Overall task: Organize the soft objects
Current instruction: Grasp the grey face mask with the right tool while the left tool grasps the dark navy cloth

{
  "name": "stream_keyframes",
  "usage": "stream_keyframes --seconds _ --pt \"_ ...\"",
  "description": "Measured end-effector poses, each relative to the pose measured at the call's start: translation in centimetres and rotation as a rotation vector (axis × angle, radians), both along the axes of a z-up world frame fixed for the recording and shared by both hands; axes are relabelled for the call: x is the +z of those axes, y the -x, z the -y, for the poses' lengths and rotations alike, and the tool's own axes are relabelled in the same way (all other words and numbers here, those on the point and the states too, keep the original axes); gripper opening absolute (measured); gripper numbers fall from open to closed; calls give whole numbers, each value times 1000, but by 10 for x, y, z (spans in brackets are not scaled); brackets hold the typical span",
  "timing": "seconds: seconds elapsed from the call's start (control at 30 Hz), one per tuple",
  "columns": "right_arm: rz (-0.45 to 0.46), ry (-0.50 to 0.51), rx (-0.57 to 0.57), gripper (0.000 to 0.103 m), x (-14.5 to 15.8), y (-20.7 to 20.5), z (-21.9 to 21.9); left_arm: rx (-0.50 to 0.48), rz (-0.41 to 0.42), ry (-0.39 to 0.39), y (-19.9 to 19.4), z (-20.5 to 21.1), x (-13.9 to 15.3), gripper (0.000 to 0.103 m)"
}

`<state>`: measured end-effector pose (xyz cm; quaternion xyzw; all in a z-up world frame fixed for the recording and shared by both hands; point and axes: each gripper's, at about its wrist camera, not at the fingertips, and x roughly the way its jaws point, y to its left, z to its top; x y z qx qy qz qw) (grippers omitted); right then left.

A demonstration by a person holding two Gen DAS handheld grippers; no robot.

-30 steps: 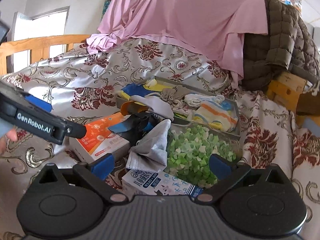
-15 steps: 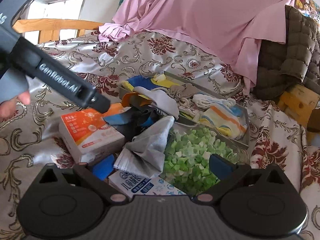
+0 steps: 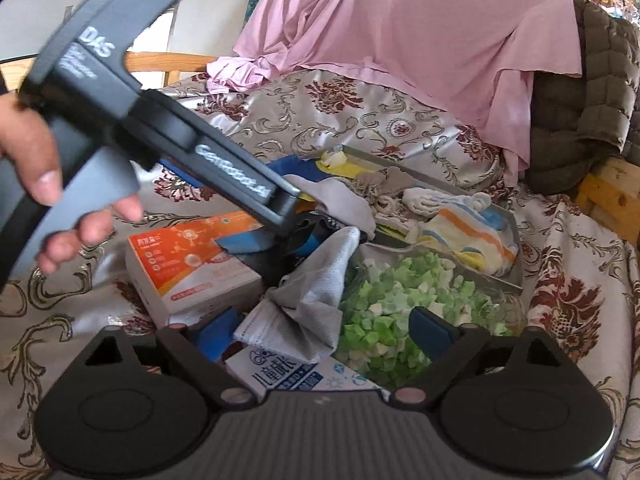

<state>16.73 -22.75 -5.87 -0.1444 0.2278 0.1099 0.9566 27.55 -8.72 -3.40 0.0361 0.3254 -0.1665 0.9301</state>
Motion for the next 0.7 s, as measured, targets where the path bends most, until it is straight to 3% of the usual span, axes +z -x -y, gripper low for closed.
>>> stream_keyframes --seconds 0.4,0.6,0.7 --pt "8 -16 26 81 1 2 -2 -5 -16 -6 -8 9 -9 102" --pt "30 23 60 74 0 8 -9 -10 -18 -7 -10 13 -9 102" --pt "39 44 80 66 -2 9 -14 -19 -23 1 -12 16 -9 102"
